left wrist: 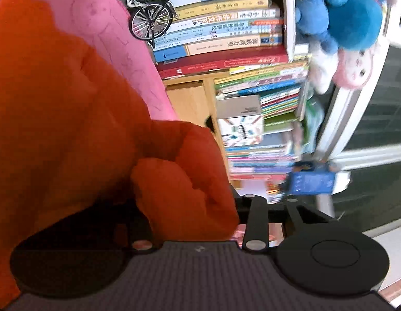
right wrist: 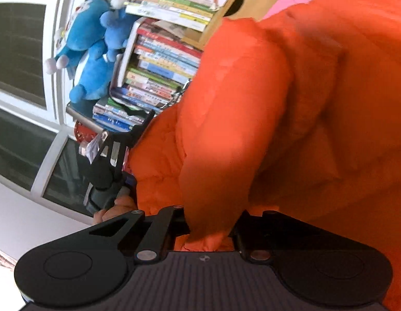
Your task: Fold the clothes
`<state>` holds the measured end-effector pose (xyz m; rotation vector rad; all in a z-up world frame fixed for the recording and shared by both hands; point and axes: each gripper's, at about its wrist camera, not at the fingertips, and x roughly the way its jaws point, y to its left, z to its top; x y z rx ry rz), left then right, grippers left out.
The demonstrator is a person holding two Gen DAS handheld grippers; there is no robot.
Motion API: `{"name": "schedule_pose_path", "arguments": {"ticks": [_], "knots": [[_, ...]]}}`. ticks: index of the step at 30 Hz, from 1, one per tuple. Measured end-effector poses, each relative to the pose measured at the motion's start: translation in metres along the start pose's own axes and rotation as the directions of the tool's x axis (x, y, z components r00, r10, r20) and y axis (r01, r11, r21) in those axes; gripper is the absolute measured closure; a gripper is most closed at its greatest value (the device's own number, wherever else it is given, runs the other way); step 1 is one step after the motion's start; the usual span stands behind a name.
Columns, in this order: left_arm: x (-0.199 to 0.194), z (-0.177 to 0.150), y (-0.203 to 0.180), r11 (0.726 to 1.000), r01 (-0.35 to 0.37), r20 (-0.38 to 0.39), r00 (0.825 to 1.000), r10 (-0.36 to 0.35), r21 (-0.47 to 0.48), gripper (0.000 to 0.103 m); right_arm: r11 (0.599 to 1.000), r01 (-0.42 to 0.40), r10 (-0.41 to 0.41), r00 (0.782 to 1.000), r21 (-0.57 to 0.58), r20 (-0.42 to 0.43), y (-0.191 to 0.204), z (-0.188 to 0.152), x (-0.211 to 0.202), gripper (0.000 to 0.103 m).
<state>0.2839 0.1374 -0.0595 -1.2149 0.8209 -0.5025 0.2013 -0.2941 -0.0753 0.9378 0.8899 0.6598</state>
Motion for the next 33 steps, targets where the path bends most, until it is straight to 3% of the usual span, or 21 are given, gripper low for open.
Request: {"name": "schedule_pose_path", "arguments": {"ticks": [4, 5, 6, 7, 8, 11, 14, 16, 17, 20, 21, 22, 24, 26, 27, 28, 29, 33], "knots": [[-0.005, -0.005, -0.006, 0.99, -0.085, -0.031, 0.996, 0.089, 0.114, 0.077, 0.999, 0.0, 0.0, 1.0, 0.032, 0.005, -0.01, 0.0, -0.001, 0.096], [-0.011, -0.01, -0.012, 0.98, -0.119, -0.036, 0.991, 0.126, 0.162, 0.073, 0.999, -0.001, 0.0, 1.0, 0.037, 0.004, -0.013, 0.0, -0.001, 0.096], [-0.018, -0.015, -0.017, 0.966, -0.151, -0.04, 0.986, 0.163, 0.21, 0.059, 1.0, 0.005, -0.006, 1.0, 0.029, 0.005, -0.015, 0.0, -0.001, 0.095], [-0.026, -0.027, -0.028, 0.931, -0.218, -0.012, 0.973, 0.232, 0.293, 0.05, 1.0, 0.011, -0.012, 1.0, 0.016, 0.007, -0.015, -0.001, -0.001, 0.095], [-0.036, -0.039, -0.041, 0.879, -0.29, 0.028, 0.953, 0.302, 0.378, 0.038, 1.0, 0.014, -0.014, 1.0, -0.002, 0.012, -0.015, -0.001, -0.001, 0.095], [-0.063, -0.087, -0.081, 0.681, -0.49, 0.256, 0.87, 0.421, 0.544, 0.038, 0.997, 0.021, -0.019, 0.999, -0.073, 0.029, -0.011, -0.002, -0.002, 0.094], [-0.08, -0.129, -0.109, 0.543, -0.588, 0.485, 0.807, 0.338, 0.599, 0.036, 0.989, 0.025, -0.018, 0.999, -0.146, 0.045, 0.0, -0.001, -0.001, 0.092], [-0.07, -0.151, -0.119, 0.442, -0.623, 0.582, 0.776, 0.243, 0.646, 0.026, 0.978, 0.034, -0.022, 0.998, -0.205, 0.059, 0.01, 0.0, 0.003, 0.092], [-0.055, -0.155, -0.116, 0.381, -0.66, 0.616, 0.748, 0.247, 0.647, 0.023, 0.971, 0.042, -0.027, 0.997, -0.235, 0.067, 0.016, 0.0, 0.006, 0.092], [-0.006, -0.167, -0.105, 0.187, -0.763, 0.713, 0.645, 0.275, 0.618, 0.027, 0.936, 0.107, -0.079, 0.992, -0.335, 0.096, 0.031, 0.0, 0.018, 0.092], [0.006, -0.166, -0.097, 0.16, -0.771, 0.713, 0.633, 0.303, 0.617, 0.031, 0.92, 0.133, -0.102, 0.989, -0.369, 0.104, 0.035, -0.002, 0.02, 0.091], [0.018, -0.165, -0.088, 0.141, -0.773, 0.705, 0.625, 0.335, 0.618, 0.033, 0.905, 0.158, -0.124, 0.986, -0.394, 0.111, 0.037, -0.003, 0.021, 0.09], [0.027, -0.158, -0.069, 0.198, -0.759, 0.66, 0.641, 0.391, 0.62, 0.032, 0.885, 0.195, -0.152, 0.979, -0.424, 0.134, 0.035, -0.007, 0.013, 0.087], [0.024, -0.151, -0.059, 0.272, -0.739, 0.622, 0.669, 0.408, 0.616, 0.032, 0.873, 0.222, -0.167, 0.973, -0.435, 0.161, 0.033, -0.008, 0.003, 0.08], [0.021, -0.147, -0.054, 0.309, -0.727, 0.602, 0.683, 0.413, 0.613, 0.032, 0.875, 0.228, -0.167, 0.97, -0.427, 0.176, 0.031, -0.007, -0.003, 0.072], [0.019, -0.145, -0.053, 0.326, -0.72, 0.593, 0.691, 0.413, 0.612, 0.032, 0.877, 0.234, -0.167, 0.967, -0.42, 0.191, 0.029, -0.006, -0.01, 0.062], [0.018, -0.145, -0.052, 0.33, -0.718, 0.591, 0.693, 0.413, 0.612, 0.032, 0.882, 0.233, -0.162, 0.966, -0.409, 0.201, 0.028, -0.002, -0.016, 0.058], [0.022, -0.15, -0.052, 0.301, -0.729, 0.604, 0.68, 0.416, 0.615, 0.032, 0.896, 0.28, -0.174, 0.935, -0.345, 0.308, 0.038, 0.021, -0.023, 0.039]]}}
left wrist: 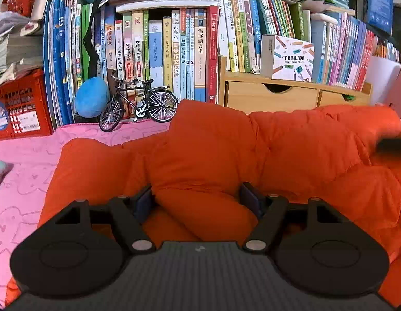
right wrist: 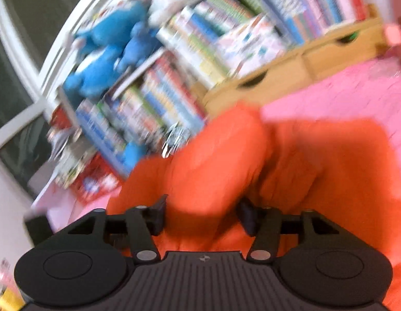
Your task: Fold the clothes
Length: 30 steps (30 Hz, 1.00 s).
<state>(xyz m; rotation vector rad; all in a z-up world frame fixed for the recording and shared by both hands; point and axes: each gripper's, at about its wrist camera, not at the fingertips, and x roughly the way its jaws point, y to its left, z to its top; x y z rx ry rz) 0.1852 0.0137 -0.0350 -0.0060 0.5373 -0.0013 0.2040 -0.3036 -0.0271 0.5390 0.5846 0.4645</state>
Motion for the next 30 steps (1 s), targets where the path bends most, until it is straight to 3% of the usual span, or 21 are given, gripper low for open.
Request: {"name": "schedule_pose_path", "arguments": {"ticks": [2, 3, 4, 5, 8, 9, 11, 12, 14, 15, 18, 21, 23, 25, 27, 30], "knots": [[0.0, 0.001, 0.0, 1.0, 0.003, -0.005, 1.0, -0.003, -0.004, 0.032, 0.999, 0.009, -0.01, 1.0, 0.047, 0.027, -0.002, 0.013, 0.007, 0.036], [0.0, 0.001, 0.001, 1.0, 0.008, -0.008, 1.0, -0.009, -0.011, 0.032, 0.997, 0.013, -0.016, 0.999, 0.071, 0.04, -0.003, 0.02, 0.01, 0.04], [0.001, 0.001, 0.002, 1.0, 0.015, -0.011, 1.0, -0.015, -0.019, 0.031, 0.995, 0.055, -0.059, 0.997, 0.086, 0.04, -0.002, 0.026, 0.015, 0.059], [0.002, 0.001, 0.002, 0.999, 0.022, -0.013, 1.0, -0.022, -0.027, 0.03, 0.988, 0.134, -0.136, 0.99, 0.073, 0.037, 0.001, 0.031, 0.022, 0.066], [0.004, 0.0, 0.004, 0.998, 0.041, -0.019, 0.999, -0.041, -0.041, 0.027, 0.96, 0.279, -0.276, 0.959, -0.028, 0.07, 0.004, 0.037, 0.031, 0.068], [0.004, 0.0, 0.005, 0.998, 0.044, -0.021, 0.999, -0.045, -0.044, 0.027, 0.929, 0.354, -0.344, 0.933, -0.102, 0.107, 0.008, 0.037, 0.032, 0.067], [0.005, 0.0, 0.006, 0.998, 0.046, -0.026, 0.999, -0.048, -0.051, 0.027, 0.795, 0.541, -0.498, 0.841, -0.277, 0.212, 0.016, 0.027, 0.039, 0.059], [0.005, -0.001, 0.006, 0.997, 0.048, -0.027, 0.998, -0.049, -0.054, 0.027, 0.698, 0.623, -0.56, 0.782, -0.351, 0.274, 0.02, 0.022, 0.043, 0.059], [0.005, -0.001, 0.006, 0.997, 0.048, -0.028, 0.998, -0.05, -0.055, 0.027, 0.462, 0.756, -0.641, 0.646, -0.465, 0.414, 0.028, 0.011, 0.05, 0.059], [0.005, -0.001, 0.006, 0.998, 0.046, -0.028, 0.998, -0.048, -0.053, 0.027, 0.463, 0.756, -0.624, 0.649, -0.463, 0.435, 0.03, 0.01, 0.043, 0.059], [0.005, -0.001, 0.006, 0.998, 0.045, -0.029, 0.999, -0.046, -0.051, 0.027, 0.656, 0.622, -0.46, 0.778, -0.428, 0.427, 0.044, 0.011, 0.014, 0.059], [0.005, -0.001, 0.006, 0.997, 0.047, -0.029, 0.998, -0.048, -0.054, 0.027, 0.776, 0.455, -0.286, 0.871, -0.437, 0.398, 0.072, 0.008, 0.006, 0.056], [0.005, -0.001, 0.006, 0.997, 0.048, -0.03, 0.998, -0.05, -0.056, 0.027, 0.815, 0.351, -0.199, 0.917, -0.461, 0.345, 0.087, 0.003, 0.01, 0.052], [0.006, -0.001, 0.007, 0.997, 0.05, -0.031, 0.998, -0.052, -0.058, 0.027, 0.826, 0.298, -0.159, 0.937, -0.478, 0.31, 0.095, -0.003, 0.017, 0.048], [0.006, -0.002, 0.007, 0.997, 0.051, -0.032, 0.998, -0.053, -0.06, 0.027, 0.811, 0.289, -0.177, 0.95, -0.509, 0.258, 0.095, -0.008, 0.032, 0.046], [0.007, -0.002, 0.009, 0.996, 0.063, -0.031, 0.997, -0.065, -0.064, 0.023, 0.75, 0.36, -0.307, 0.933, -0.555, 0.189, 0.077, -0.021, 0.06, 0.046]]}}
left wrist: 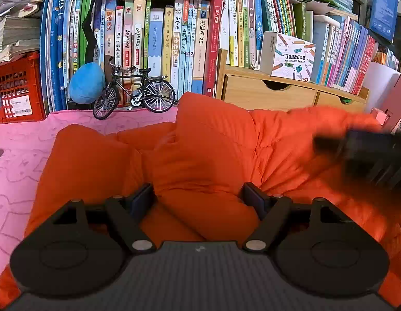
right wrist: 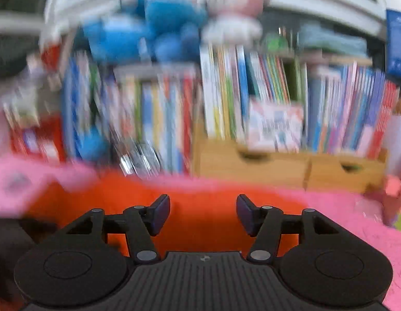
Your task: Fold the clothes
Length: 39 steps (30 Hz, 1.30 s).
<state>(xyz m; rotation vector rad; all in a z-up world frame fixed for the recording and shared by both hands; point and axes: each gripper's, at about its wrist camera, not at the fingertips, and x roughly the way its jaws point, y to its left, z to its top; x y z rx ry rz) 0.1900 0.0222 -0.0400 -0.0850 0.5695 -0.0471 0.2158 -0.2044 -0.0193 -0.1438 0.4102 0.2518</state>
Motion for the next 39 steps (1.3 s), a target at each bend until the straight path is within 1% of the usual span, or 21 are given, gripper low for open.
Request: {"name": "schedule_pose_path", "arguments": {"ticks": [3, 9, 12, 14, 15, 16, 17, 19, 20, 21, 23, 25, 27, 29, 31, 33, 36, 38, 39], "knots": [[0.001, 0.0, -0.001, 1.0, -0.003, -0.005, 1.0, 0.003, 0.007, 0.023, 1.0, -0.001, -0.001, 0.999, -0.031, -0.039, -0.003, -0.018, 0.017, 0.045], [0.005, 0.0, -0.001, 1.0, -0.009, -0.02, 1.0, 0.009, 0.009, 0.021, 0.998, -0.011, 0.004, 0.993, -0.057, -0.12, 0.002, -0.021, 0.024, 0.041], [0.003, 0.001, 0.001, 1.0, -0.002, -0.016, 1.0, 0.002, 0.0, 0.021, 0.997, 0.011, -0.02, 0.993, -0.075, -0.12, 0.003, -0.02, 0.021, 0.038], [-0.005, 0.001, 0.004, 1.0, -0.007, -0.006, 1.0, 0.007, -0.01, 0.021, 0.993, 0.043, -0.055, 0.993, -0.109, -0.101, 0.009, -0.014, 0.009, 0.038], [-0.009, 0.001, 0.006, 1.0, -0.01, -0.002, 1.0, 0.01, -0.014, 0.02, 0.992, 0.048, -0.058, 0.995, -0.117, -0.083, 0.01, -0.013, 0.0, 0.038], [-0.016, 0.001, 0.005, 1.0, -0.019, 0.008, 1.0, 0.019, -0.012, 0.019, 0.991, 0.05, -0.058, 0.996, -0.123, -0.064, 0.012, -0.012, -0.009, 0.035], [-0.021, 0.0, 0.004, 1.0, -0.026, 0.016, 1.0, 0.026, 0.0, 0.016, 0.99, 0.052, -0.058, 0.997, -0.129, -0.044, 0.013, -0.012, -0.019, 0.033], [-0.025, -0.004, 0.002, 0.999, -0.045, 0.028, 0.999, 0.044, 0.027, 0.005, 0.985, 0.056, -0.064, 0.997, -0.162, -0.044, 0.016, -0.018, -0.026, 0.019], [-0.022, -0.005, 0.003, 0.999, -0.048, 0.017, 0.999, 0.048, 0.022, 0.0, 0.982, 0.058, -0.068, 0.997, -0.179, -0.047, 0.017, -0.021, -0.028, 0.017], [-0.018, -0.007, 0.004, 0.999, -0.05, 0.003, 0.999, 0.05, 0.013, 0.0, 0.982, 0.056, -0.067, 0.996, -0.18, -0.053, 0.017, -0.026, -0.027, 0.017], [-0.012, -0.005, 0.008, 0.999, -0.035, -0.024, 0.999, 0.035, -0.011, 0.0, 0.984, 0.05, -0.062, 0.996, -0.169, -0.068, 0.016, -0.033, -0.022, 0.017], [-0.009, -0.005, 0.009, 0.999, -0.029, -0.04, 0.999, 0.028, -0.017, 0.0, 0.985, 0.045, -0.06, 0.994, -0.166, -0.087, 0.015, -0.033, -0.018, 0.015], [-0.009, -0.005, 0.01, 0.999, -0.024, -0.047, 0.999, 0.023, -0.022, 0.0, 0.986, 0.041, -0.058, 0.993, -0.162, -0.103, 0.014, -0.033, -0.015, 0.013], [-0.011, -0.005, 0.015, 0.999, -0.005, -0.052, 0.999, 0.003, -0.035, 0.0, 0.986, 0.043, -0.06, 0.992, -0.159, -0.109, 0.013, -0.034, -0.015, 0.011], [-0.014, -0.006, 0.02, 1.0, 0.013, -0.057, 0.998, -0.015, -0.027, 0.0, 0.986, 0.049, -0.067, 0.992, -0.161, -0.11, 0.011, -0.034, -0.017, 0.007], [-0.021, -0.008, 0.026, 1.0, 0.027, -0.054, 0.998, -0.027, -0.015, 0.0, 0.99, 0.071, -0.083, 0.992, -0.119, -0.1, 0.001, -0.031, -0.026, 0.008], [-0.022, -0.009, 0.031, 0.999, 0.037, -0.054, 0.998, -0.039, -0.04, 0.0, 0.993, 0.106, -0.11, 0.99, -0.047, -0.083, -0.014, -0.027, -0.041, 0.011], [-0.02, -0.008, 0.028, 0.999, 0.029, -0.059, 0.998, -0.031, -0.03, 0.0, 0.997, 0.081, -0.08, 0.996, 0.019, -0.047, -0.019, -0.019, -0.053, 0.011], [-0.02, -0.007, 0.026, 0.999, 0.025, -0.061, 0.998, -0.027, -0.025, 0.0, 0.998, 0.058, -0.057, 0.998, 0.031, -0.018, -0.018, -0.014, -0.058, 0.011]]}}
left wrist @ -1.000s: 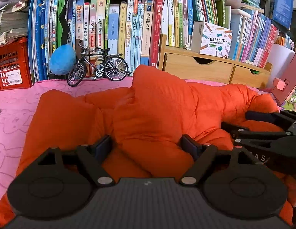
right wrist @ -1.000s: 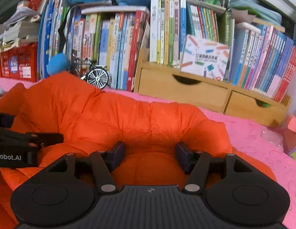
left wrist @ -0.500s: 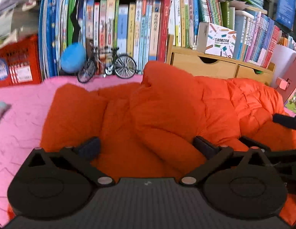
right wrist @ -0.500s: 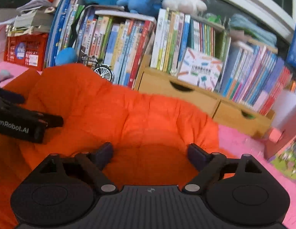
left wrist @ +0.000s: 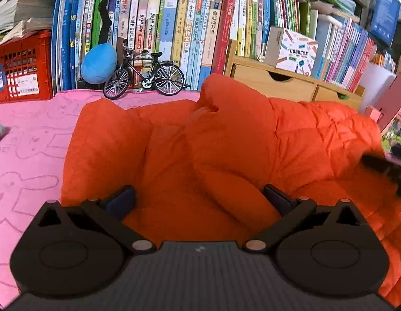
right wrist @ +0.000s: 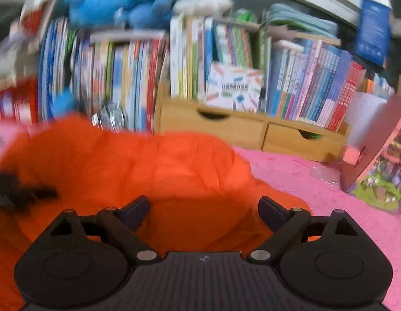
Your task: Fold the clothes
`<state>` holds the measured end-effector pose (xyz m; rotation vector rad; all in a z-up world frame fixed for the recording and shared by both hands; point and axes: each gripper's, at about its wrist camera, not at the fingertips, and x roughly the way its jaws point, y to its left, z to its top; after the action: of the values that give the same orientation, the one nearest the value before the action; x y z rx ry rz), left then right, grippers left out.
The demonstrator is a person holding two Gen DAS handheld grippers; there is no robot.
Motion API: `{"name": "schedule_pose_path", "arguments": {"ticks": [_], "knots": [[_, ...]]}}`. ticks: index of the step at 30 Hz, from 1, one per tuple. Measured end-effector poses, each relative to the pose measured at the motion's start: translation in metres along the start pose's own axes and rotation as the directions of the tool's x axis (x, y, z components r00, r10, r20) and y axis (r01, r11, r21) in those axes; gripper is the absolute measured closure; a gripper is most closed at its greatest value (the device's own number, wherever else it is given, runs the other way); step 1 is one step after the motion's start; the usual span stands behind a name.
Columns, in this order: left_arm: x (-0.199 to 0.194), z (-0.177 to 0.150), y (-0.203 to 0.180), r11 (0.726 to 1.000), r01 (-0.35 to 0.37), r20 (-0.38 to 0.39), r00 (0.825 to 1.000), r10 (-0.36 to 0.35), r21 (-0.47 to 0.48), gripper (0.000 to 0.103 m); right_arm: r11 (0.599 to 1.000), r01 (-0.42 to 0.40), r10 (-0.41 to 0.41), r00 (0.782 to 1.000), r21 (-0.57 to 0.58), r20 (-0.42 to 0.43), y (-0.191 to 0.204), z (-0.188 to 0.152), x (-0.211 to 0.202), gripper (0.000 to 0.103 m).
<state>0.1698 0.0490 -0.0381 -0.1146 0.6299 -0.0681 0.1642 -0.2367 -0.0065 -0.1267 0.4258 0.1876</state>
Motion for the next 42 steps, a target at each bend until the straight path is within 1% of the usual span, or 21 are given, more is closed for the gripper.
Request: {"name": "schedule_pose_path", "arguments": {"ticks": [2, 4, 5, 6, 8, 11, 12, 13, 15, 16, 17, 20, 21, 23, 25, 29, 34, 40, 41, 42], "knots": [[0.0, 0.0, -0.001, 1.0, 0.0, -0.001, 1.0, 0.0, 0.0, 0.0, 0.999, -0.032, 0.033, 0.999, -0.025, 0.034, 0.009, 0.008, -0.003, 0.011], [-0.001, 0.0, 0.003, 0.999, 0.024, 0.005, 1.0, -0.024, -0.023, 0.0, 0.996, -0.068, 0.069, 0.997, -0.063, 0.02, 0.02, 0.011, 0.004, 0.011], [-0.002, 0.0, 0.006, 0.998, 0.041, 0.009, 0.999, -0.041, -0.037, 0.0, 0.993, -0.075, 0.076, 0.997, -0.09, -0.003, 0.025, 0.009, 0.009, 0.011], [-0.003, 0.0, 0.009, 0.997, 0.059, 0.014, 0.998, -0.058, -0.052, 0.0, 0.989, -0.075, 0.07, 0.997, -0.126, -0.043, 0.029, 0.005, 0.017, 0.011], [-0.004, 0.0, 0.014, 0.991, 0.111, 0.022, 0.994, -0.11, -0.079, 0.0, 0.98, -0.034, 0.018, 0.996, -0.196, -0.083, 0.028, -0.011, 0.027, 0.012], [-0.004, -0.001, 0.018, 0.985, 0.137, 0.03, 0.99, -0.135, -0.103, 0.0, 0.991, -0.013, -0.001, 0.995, -0.135, -0.102, 0.005, -0.014, 0.021, 0.011], [-0.004, -0.001, 0.019, 0.984, 0.14, 0.03, 0.99, -0.138, -0.108, 0.0, 0.995, -0.004, -0.006, 0.995, -0.1, -0.103, -0.002, -0.011, 0.015, 0.012], [-0.004, -0.001, 0.02, 0.984, 0.142, 0.03, 0.99, -0.139, -0.11, 0.0, 0.998, -0.013, 0.007, 0.996, -0.068, -0.089, -0.007, -0.006, 0.008, 0.014], [-0.003, -0.002, 0.02, 0.983, 0.143, 0.031, 0.99, -0.14, -0.111, 0.0, 0.997, -0.078, 0.078, 0.997, -0.021, -0.019, -0.009, 0.01, -0.002, 0.014], [-0.003, -0.002, 0.02, 0.984, 0.142, 0.031, 0.99, -0.14, -0.111, 0.0, 0.994, -0.114, 0.114, 0.993, -0.001, 0.019, -0.01, 0.017, -0.007, 0.014], [-0.002, -0.002, 0.02, 0.984, 0.142, 0.031, 0.99, -0.14, -0.111, 0.0, 0.988, -0.152, 0.151, 0.988, 0.021, 0.038, -0.008, 0.026, -0.006, 0.013], [-0.002, -0.003, 0.02, 0.983, 0.143, 0.032, 0.99, -0.14, -0.112, 0.0, 0.981, -0.192, 0.191, 0.981, 0.037, 0.034, 0.007, 0.043, 0.014, 0.013], [-0.002, -0.003, 0.02, 0.983, 0.143, 0.032, 0.99, -0.141, -0.113, 0.0, 0.981, -0.189, 0.188, 0.982, 0.034, 0.018, 0.013, 0.044, 0.024, 0.013], [-0.002, -0.003, 0.02, 0.983, 0.144, 0.033, 0.989, -0.141, -0.114, 0.0, 0.985, -0.168, 0.169, 0.985, 0.037, -0.024, 0.017, 0.038, 0.039, 0.013], [-0.003, -0.003, 0.021, 0.983, 0.146, 0.034, 0.989, -0.143, -0.115, 0.0, 0.987, -0.154, 0.157, 0.986, 0.047, -0.06, 0.018, 0.024, 0.051, 0.012], [-0.003, -0.003, 0.02, 0.983, 0.146, 0.034, 0.989, -0.143, -0.115, 0.0, 0.989, -0.146, 0.147, 0.987, 0.028, -0.056, 0.022, 0.008, 0.052, 0.011], [-0.003, -0.003, 0.02, 0.983, 0.145, 0.034, 0.989, -0.142, -0.115, 0.0, 0.987, -0.16, 0.162, 0.985, 0.03, -0.062, 0.018, 0.005, 0.049, 0.009], [-0.003, -0.003, 0.021, 0.982, 0.146, 0.036, 0.989, -0.143, -0.116, 0.0, 0.971, -0.229, 0.232, 0.972, 0.073, -0.029, 0.019, 0.028, 0.047, 0.008], [-0.003, -0.003, 0.022, 0.982, 0.146, 0.036, 0.989, -0.143, -0.116, 0.0, 0.969, -0.238, 0.24, 0.97, 0.069, -0.029, 0.022, 0.031, 0.051, 0.008], [-0.003, -0.003, 0.021, 0.982, 0.147, 0.036, 0.989, -0.144, -0.116, 0.0, 0.972, -0.228, 0.23, 0.972, 0.053, -0.046, 0.026, 0.032, 0.056, 0.008]]}}
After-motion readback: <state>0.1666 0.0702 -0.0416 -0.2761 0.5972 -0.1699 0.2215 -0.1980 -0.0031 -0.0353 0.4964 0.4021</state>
